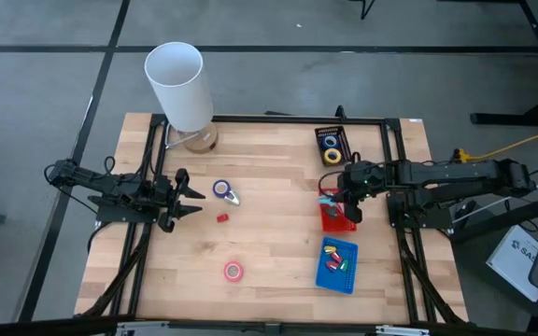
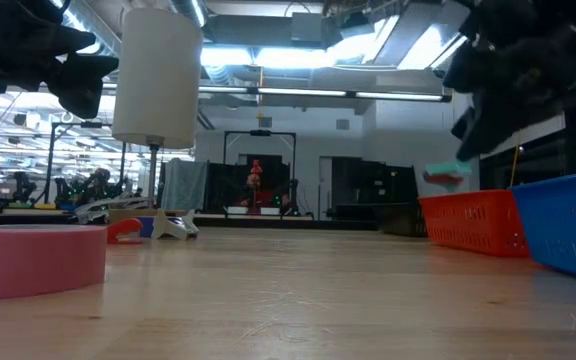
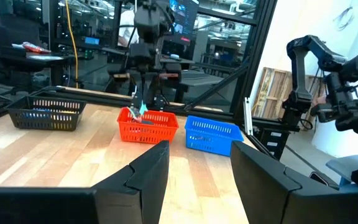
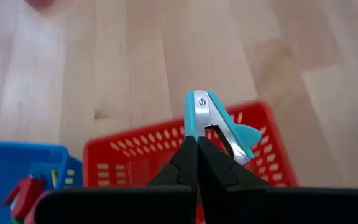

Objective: Pick and place Stapler, Stapler remover, tape
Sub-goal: Put the light blue staple remover into the red basket

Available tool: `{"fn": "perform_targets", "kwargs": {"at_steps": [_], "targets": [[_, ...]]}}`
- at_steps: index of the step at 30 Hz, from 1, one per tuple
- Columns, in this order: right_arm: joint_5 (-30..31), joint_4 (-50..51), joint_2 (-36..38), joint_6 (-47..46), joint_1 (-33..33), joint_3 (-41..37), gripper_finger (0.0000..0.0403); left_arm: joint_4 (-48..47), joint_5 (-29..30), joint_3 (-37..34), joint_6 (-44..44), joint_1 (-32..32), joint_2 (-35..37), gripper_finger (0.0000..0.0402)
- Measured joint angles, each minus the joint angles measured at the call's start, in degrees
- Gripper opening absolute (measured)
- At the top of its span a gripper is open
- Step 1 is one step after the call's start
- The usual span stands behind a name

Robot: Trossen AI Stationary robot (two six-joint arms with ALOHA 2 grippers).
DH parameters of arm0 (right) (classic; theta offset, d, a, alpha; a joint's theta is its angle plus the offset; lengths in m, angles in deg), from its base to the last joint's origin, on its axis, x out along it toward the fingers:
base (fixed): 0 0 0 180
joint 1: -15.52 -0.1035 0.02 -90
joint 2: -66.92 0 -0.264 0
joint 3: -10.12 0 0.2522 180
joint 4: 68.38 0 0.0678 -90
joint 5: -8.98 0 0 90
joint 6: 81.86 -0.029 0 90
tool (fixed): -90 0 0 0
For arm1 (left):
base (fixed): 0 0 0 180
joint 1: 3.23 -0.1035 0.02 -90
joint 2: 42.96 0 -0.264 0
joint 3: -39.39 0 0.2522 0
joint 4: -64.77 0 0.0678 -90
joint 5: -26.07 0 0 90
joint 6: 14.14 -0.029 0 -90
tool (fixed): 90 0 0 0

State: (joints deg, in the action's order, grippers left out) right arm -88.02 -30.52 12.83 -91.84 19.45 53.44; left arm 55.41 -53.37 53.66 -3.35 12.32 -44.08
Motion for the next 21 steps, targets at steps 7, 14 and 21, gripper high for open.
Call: {"fn": "perform_targets", "kwargs": {"at_steps": [7, 14, 21], "targets": [[1.8, 1.2, 0.7, -4.5, -0.9, -2.9, 0.0000, 0.0, 0.0, 0.0, 0.0, 0.0, 0.0, 0.0169], [3.4, 3.6, 0.7, -5.9, -0.9, -2.9, 0.0000, 0.0, 0.0, 0.0, 0.0, 0.0, 0.0, 0.0169], [3.4, 3.6, 0.7, -6.1, -0.9, -2.9, 0.0027, 0.0, 0.0, 0.0, 0.0, 0.0, 0.0, 0.0169]]}}
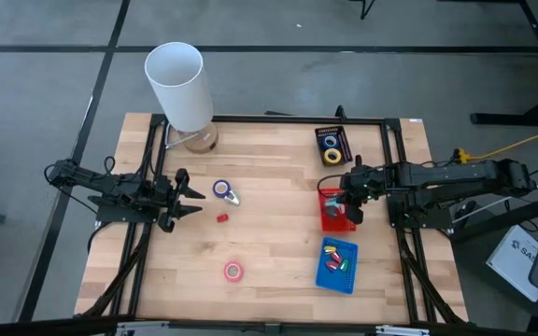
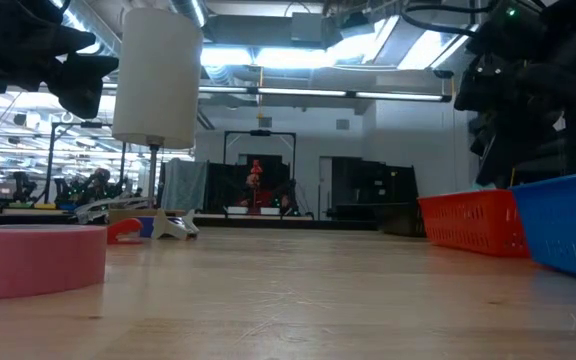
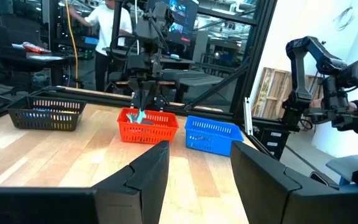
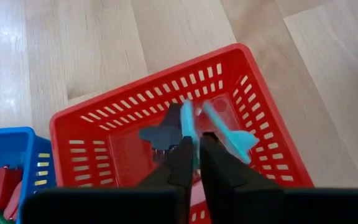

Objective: Pick and place Stapler, Stapler remover, tape
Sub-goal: Put the light blue staple remover into the red basket, then put the pink tape into the black basket

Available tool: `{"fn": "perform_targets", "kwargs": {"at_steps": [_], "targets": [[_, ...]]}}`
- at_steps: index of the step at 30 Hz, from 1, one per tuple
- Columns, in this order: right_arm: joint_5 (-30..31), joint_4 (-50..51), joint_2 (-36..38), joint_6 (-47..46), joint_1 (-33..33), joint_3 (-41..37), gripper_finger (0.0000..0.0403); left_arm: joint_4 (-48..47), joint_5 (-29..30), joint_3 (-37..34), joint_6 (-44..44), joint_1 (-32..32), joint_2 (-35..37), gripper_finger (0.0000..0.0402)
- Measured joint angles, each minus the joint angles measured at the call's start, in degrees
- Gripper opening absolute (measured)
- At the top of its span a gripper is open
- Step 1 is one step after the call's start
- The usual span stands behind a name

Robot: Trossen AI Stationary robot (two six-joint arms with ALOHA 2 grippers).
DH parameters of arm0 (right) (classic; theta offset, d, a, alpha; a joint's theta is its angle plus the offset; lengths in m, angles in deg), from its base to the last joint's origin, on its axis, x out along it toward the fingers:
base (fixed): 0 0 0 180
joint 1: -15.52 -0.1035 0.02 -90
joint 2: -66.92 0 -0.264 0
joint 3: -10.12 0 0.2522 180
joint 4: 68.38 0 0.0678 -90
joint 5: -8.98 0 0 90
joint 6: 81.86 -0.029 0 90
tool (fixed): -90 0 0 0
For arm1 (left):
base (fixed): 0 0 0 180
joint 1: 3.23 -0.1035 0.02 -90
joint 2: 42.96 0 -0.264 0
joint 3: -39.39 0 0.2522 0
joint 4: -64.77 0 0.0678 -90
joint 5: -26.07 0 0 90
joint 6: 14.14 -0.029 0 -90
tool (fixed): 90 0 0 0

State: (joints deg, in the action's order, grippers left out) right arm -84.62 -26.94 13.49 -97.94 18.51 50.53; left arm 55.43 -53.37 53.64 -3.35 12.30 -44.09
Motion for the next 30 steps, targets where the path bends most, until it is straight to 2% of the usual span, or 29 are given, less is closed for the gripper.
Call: {"fn": "perform_targets", "kwargs": {"at_steps": [11, 16, 24, 30], "targets": [[0.0, -1.1, 0.0, 0.2, 0.0, 0.5, 0.0122, 0.0, 0.0, 0.0, 0.0, 0.0, 0.0, 0.0169], [-0.5, -1.1, 0.0, 5.2, 0.0, 4.0, 0.0157, 0.0, 0.0, 0.0, 0.0, 0.0, 0.0, 0.0169], [2.1, -3.5, -0.5, 14.1, -0.1, 10.8, 0.0169, 0.0, 0.0, 0.0, 0.0, 0.0, 0.0, 0.0169], [2.1, -8.8, -5.0, 22.4, -2.3, 14.5, 0.0169, 0.0, 0.0, 0.0, 0.0, 0.0, 0.0, 0.0169]]}}
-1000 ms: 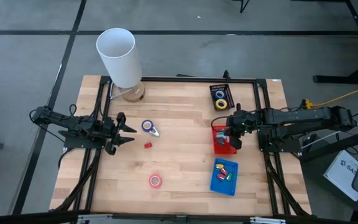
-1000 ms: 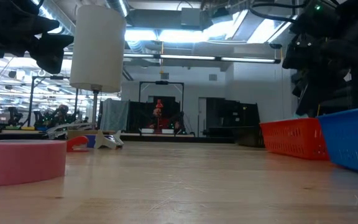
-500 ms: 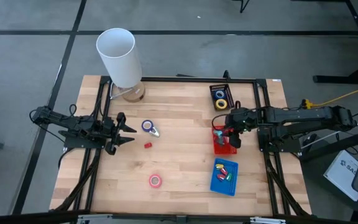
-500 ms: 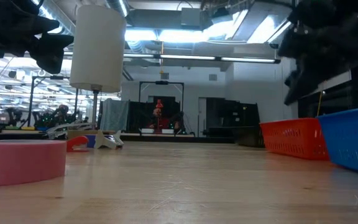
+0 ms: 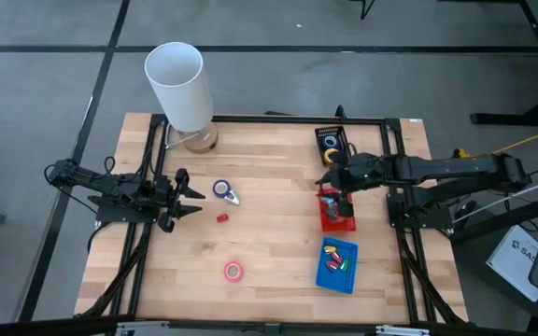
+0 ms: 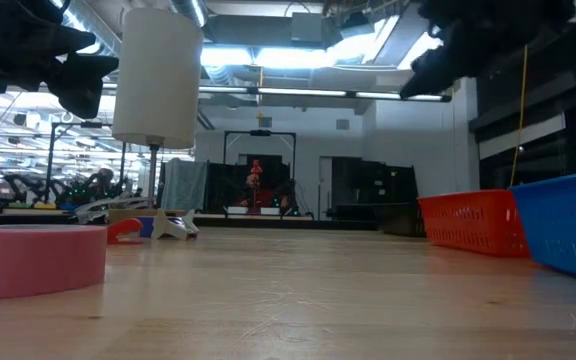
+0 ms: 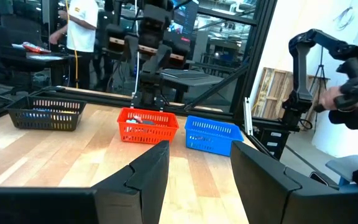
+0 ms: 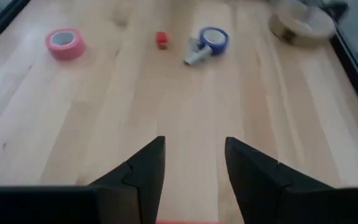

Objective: Pick and place Stapler, Stapler remover, tape
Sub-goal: Put the pink tape into the black basket

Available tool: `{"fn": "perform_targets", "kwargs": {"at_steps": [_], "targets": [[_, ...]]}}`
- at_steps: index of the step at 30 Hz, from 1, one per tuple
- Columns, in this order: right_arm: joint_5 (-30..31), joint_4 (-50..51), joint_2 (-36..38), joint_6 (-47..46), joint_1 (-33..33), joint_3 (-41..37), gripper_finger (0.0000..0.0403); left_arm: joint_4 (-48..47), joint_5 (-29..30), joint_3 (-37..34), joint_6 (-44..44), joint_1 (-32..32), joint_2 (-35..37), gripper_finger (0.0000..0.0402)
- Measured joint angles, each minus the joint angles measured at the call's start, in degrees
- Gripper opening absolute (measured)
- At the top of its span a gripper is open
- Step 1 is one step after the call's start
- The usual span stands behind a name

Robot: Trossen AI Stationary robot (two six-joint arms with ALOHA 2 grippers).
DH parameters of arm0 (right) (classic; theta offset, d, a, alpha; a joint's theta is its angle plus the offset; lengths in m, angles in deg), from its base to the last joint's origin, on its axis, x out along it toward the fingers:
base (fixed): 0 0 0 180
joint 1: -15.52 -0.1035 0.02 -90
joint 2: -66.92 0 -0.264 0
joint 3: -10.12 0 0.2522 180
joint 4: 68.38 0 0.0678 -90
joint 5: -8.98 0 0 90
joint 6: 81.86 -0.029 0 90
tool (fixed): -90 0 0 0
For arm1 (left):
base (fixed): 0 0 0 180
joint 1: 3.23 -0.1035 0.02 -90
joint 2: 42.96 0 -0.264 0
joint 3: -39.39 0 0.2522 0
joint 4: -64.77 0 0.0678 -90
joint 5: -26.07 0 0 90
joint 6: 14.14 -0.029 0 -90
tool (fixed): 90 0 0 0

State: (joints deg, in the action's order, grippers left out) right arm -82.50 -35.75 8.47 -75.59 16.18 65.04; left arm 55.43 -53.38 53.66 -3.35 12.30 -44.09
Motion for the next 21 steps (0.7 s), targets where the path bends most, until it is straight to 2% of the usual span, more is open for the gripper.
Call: {"fn": "perform_targets", "kwargs": {"at_steps": [15, 21], "targets": [[-0.1, -1.0, -23.2, 25.9, -12.0, 16.3, 0.0169, 0.0, 0.0, 0.0, 0.0, 0.0, 0.0, 0.0169], [-0.1, -1.1, -30.9, 32.5, -16.3, 23.4, 0.0169, 0.0, 0.0, 0.0, 0.0, 0.0, 0.0, 0.0169]]}}
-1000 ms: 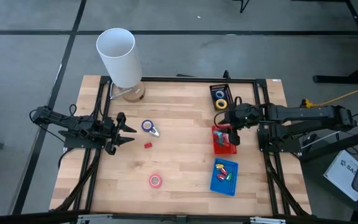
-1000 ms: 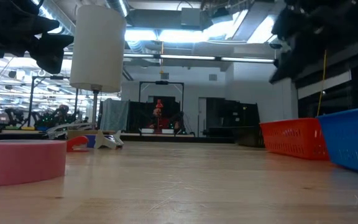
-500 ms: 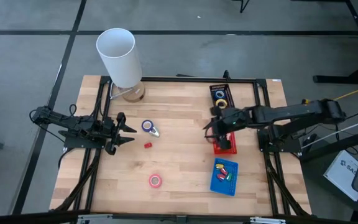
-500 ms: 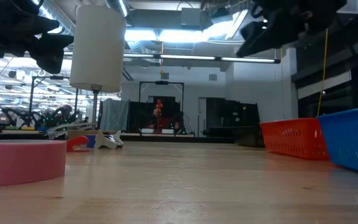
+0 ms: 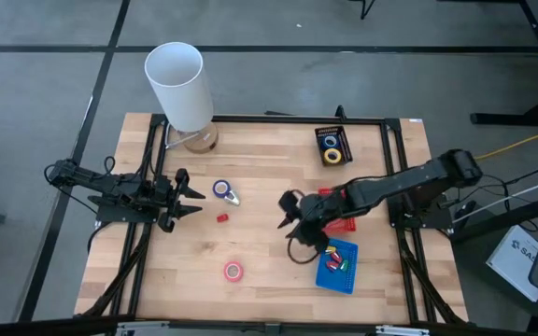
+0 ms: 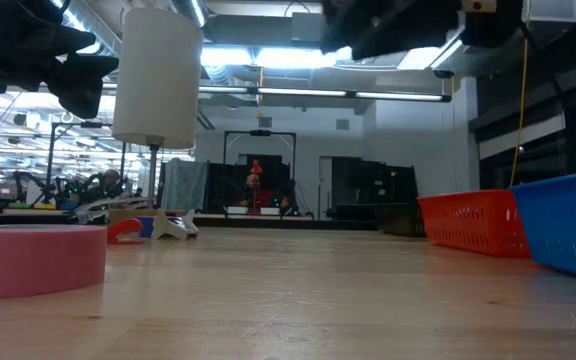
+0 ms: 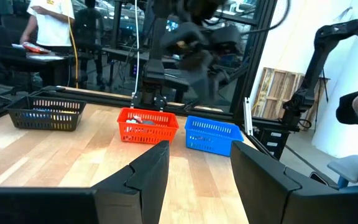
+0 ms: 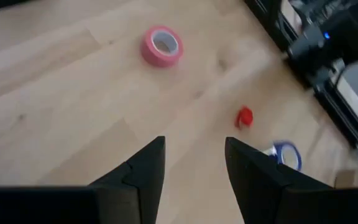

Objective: Pick and place Stapler, Stapler remover, tape
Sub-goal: Put the pink tape into the black basket

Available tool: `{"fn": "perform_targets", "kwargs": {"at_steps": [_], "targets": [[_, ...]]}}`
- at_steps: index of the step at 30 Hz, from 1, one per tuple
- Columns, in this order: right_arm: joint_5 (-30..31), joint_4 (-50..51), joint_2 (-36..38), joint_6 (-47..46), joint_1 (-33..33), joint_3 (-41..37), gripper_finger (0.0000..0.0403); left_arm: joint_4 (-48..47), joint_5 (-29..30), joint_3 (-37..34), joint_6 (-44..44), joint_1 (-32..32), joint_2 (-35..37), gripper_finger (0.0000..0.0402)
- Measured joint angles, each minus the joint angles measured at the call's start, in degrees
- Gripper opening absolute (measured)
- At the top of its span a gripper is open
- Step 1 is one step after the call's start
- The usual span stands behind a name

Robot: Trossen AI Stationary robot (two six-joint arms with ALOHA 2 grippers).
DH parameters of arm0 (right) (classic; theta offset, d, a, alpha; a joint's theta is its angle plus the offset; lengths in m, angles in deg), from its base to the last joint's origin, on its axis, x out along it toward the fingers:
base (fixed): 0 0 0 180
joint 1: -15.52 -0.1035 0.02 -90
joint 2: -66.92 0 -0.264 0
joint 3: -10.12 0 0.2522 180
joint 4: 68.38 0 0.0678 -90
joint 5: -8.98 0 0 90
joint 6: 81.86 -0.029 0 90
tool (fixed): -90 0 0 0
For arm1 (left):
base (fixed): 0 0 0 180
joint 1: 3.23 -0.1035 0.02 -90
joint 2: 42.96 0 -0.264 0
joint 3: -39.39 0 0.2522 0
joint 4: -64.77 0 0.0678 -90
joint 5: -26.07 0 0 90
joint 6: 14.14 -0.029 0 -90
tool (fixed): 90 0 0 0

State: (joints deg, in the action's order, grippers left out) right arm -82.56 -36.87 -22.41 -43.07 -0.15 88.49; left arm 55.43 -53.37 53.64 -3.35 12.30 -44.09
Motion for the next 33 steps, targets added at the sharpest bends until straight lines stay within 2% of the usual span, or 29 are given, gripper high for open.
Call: {"fn": "perform_targets", "kwargs": {"at_steps": [9, 21, 28, 33], "targets": [[0.0, -0.2, -12.3, 0.6, -4.5, 12.1, 0.0169, 0.0, 0.0, 0.0, 0.0, 0.0, 0.0, 0.0169], [-0.2, -5.3, -32.6, 0.7, -7.8, 29.6, 0.0169, -0.1, 0.0, 0.0, 0.0, 0.0, 0.0, 0.0169], [-6.9, -5.4, -40.3, 0.7, -7.2, 33.7, 0.0169, 0.0, 0.0, 0.0, 0.0, 0.0, 0.0, 0.0169], [-12.0, -9.5, -43.2, 0.6, -6.0, 34.1, 0.0169, -0.2, 0.0, 0.0, 0.0, 0.0, 0.0, 0.0169]]}}
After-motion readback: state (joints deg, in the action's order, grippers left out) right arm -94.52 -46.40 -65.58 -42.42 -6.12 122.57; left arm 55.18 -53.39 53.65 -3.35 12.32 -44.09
